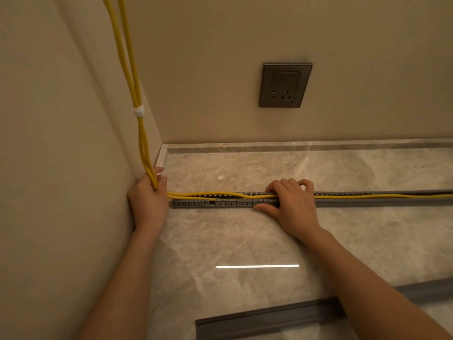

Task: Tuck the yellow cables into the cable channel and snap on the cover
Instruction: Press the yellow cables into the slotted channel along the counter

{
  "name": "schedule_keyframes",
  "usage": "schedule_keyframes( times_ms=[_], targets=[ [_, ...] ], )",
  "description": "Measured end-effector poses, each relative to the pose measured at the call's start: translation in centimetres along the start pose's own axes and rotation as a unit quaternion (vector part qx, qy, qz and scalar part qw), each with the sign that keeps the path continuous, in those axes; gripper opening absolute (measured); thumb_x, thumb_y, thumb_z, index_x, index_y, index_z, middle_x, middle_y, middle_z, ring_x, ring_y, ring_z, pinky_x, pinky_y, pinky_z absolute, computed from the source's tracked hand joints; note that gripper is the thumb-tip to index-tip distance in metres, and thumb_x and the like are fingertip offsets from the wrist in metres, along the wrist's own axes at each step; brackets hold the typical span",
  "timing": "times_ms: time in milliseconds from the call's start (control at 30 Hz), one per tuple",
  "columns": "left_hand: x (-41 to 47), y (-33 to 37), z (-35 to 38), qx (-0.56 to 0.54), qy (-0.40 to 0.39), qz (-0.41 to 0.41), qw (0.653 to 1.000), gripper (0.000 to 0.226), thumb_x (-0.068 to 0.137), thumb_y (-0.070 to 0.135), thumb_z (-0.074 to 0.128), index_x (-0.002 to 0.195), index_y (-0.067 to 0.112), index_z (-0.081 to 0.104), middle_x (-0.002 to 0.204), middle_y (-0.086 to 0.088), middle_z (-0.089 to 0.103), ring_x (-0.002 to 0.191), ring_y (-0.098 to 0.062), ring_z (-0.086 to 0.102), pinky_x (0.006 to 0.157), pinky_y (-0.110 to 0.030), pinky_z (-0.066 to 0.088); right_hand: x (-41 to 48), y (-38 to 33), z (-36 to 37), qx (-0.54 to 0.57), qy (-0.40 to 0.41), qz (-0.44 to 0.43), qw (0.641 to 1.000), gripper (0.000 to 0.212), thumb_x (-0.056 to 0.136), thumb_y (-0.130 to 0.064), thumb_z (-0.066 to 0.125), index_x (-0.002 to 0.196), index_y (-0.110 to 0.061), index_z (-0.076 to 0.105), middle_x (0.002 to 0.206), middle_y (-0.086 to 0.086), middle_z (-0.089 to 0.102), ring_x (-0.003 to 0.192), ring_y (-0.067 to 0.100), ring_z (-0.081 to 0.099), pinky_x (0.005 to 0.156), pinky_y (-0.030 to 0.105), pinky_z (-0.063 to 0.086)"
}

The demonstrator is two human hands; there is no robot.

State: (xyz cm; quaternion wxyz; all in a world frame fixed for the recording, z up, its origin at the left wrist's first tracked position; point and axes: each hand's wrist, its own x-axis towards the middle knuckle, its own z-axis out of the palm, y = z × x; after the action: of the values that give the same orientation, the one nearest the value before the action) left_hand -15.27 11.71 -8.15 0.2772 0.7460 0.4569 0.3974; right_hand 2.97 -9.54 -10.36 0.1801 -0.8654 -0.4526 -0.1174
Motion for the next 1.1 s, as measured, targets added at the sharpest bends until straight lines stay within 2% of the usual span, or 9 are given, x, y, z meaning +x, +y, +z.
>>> schedule_keyframes(
  times_ms=[333, 467, 600, 667, 767, 833, 900, 1033, 1100],
  targets=[
    [-0.2, -0.1, -0.3, 0.086, -0.002, 0.064, 0.994, 0.027, 0.09, 0.006, 0.054, 0.115, -0.002, 0.06, 0.109, -0.024, 0.065, 0.097, -0.038, 0.062, 0.088, -0.041, 0.048, -0.2, 0.2, 0.2, 0.006, 0.009, -0.006, 1.0, 0.044, 0.073, -0.067, 0.055, 0.087, -0.026, 0.058, 0.08, -0.01, 0.059, 0.08, 0.012, 0.053, 0.089, 0.033, 0.023],
    [-0.2, 0.4, -0.4, 0.038, -0.005, -0.005, 0.999, 0.028, 0.089, 0.011, 0.058, 0.115, -0.001, 0.059, 0.102, -0.021, 0.067, 0.096, -0.033, 0.063, 0.086, -0.033, 0.046, -0.2, 0.3, 0.3, 0.009, 0.027, -0.009, 1.0, 0.043, 0.072, -0.066, 0.058, 0.085, -0.024, 0.058, 0.078, -0.009, 0.059, 0.078, 0.014, 0.054, 0.087, 0.033, 0.024],
    [-1.3, 1.2, -1.1, -0.003, 0.029, -0.051, 0.998, 0.029, 0.091, 0.019, 0.056, 0.113, 0.0, 0.056, 0.097, -0.017, 0.067, 0.087, -0.03, 0.064, 0.069, -0.019, 0.037, -0.2, 0.2, 0.3, 0.012, 0.039, -0.01, 0.999, 0.043, 0.071, -0.064, 0.061, 0.084, -0.023, 0.06, 0.077, -0.007, 0.061, 0.077, 0.016, 0.055, 0.086, 0.034, 0.026],
    [-2.9, 2.0, -1.4, -0.026, 0.072, -0.035, 0.996, 0.039, 0.088, 0.011, 0.058, 0.124, -0.001, 0.05, 0.113, -0.02, 0.059, 0.091, -0.027, 0.06, 0.075, -0.015, 0.037, -0.2, 0.2, 0.4, 0.013, 0.038, -0.011, 0.999, 0.043, 0.071, -0.063, 0.061, 0.085, -0.023, 0.061, 0.078, -0.006, 0.062, 0.078, 0.016, 0.055, 0.086, 0.034, 0.027],
    [-5.6, 3.7, -1.2, 0.021, 0.128, 0.062, 0.99, 0.04, 0.08, 0.003, 0.062, 0.119, 0.0, 0.054, 0.112, -0.022, 0.048, 0.101, -0.03, 0.047, 0.087, -0.022, 0.034, -0.2, 0.2, 0.4, 0.017, 0.035, -0.011, 0.999, 0.043, 0.071, -0.062, 0.061, 0.086, -0.022, 0.062, 0.08, -0.005, 0.063, 0.08, 0.017, 0.056, 0.085, 0.035, 0.029],
    [-6.0, 4.7, -0.4, 0.036, 0.061, 0.142, 0.987, 0.034, 0.081, 0.005, 0.062, 0.115, 0.005, 0.058, 0.11, -0.016, 0.052, 0.105, -0.026, 0.047, 0.093, -0.027, 0.036, -0.2, 0.2, 0.4, 0.02, 0.037, -0.012, 0.999, 0.042, 0.071, -0.061, 0.062, 0.086, -0.022, 0.062, 0.08, -0.005, 0.063, 0.079, 0.017, 0.056, 0.085, 0.035, 0.03],
    [-5.8, 5.4, 0.6, 0.078, -0.076, 0.199, 0.974, 0.033, 0.086, 0.017, 0.06, 0.118, 0.011, 0.059, 0.12, -0.009, 0.055, 0.117, -0.024, 0.045, 0.104, -0.038, 0.034, -0.2, 0.3, 0.4, 0.02, 0.039, -0.014, 0.999, 0.041, 0.071, -0.06, 0.064, 0.086, -0.022, 0.062, 0.08, -0.005, 0.063, 0.079, 0.017, 0.056, 0.084, 0.035, 0.031],
    [-5.6, 5.1, 2.6, 0.232, -0.258, 0.25, 0.904, 0.048, 0.096, 0.046, 0.033, 0.138, 0.025, 0.039, 0.148, 0.007, 0.033, 0.142, -0.013, 0.011, 0.114, -0.043, -0.009, -0.2, 0.3, 0.5, 0.015, 0.043, -0.015, 0.999, 0.04, 0.07, -0.059, 0.066, 0.085, -0.022, 0.063, 0.079, -0.005, 0.063, 0.078, 0.018, 0.056, 0.082, 0.034, 0.03],
    [-5.5, 4.4, 2.9, 0.301, -0.269, 0.26, 0.877, 0.05, 0.095, 0.051, 0.024, 0.138, 0.028, 0.036, 0.143, 0.008, 0.04, 0.139, -0.014, 0.02, 0.112, -0.048, -0.012, -0.2, 0.3, 0.5, 0.014, 0.045, -0.017, 0.999, 0.04, 0.07, -0.059, 0.066, 0.085, -0.022, 0.063, 0.078, -0.005, 0.063, 0.078, 0.019, 0.056, 0.082, 0.034, 0.029]
  ],
)
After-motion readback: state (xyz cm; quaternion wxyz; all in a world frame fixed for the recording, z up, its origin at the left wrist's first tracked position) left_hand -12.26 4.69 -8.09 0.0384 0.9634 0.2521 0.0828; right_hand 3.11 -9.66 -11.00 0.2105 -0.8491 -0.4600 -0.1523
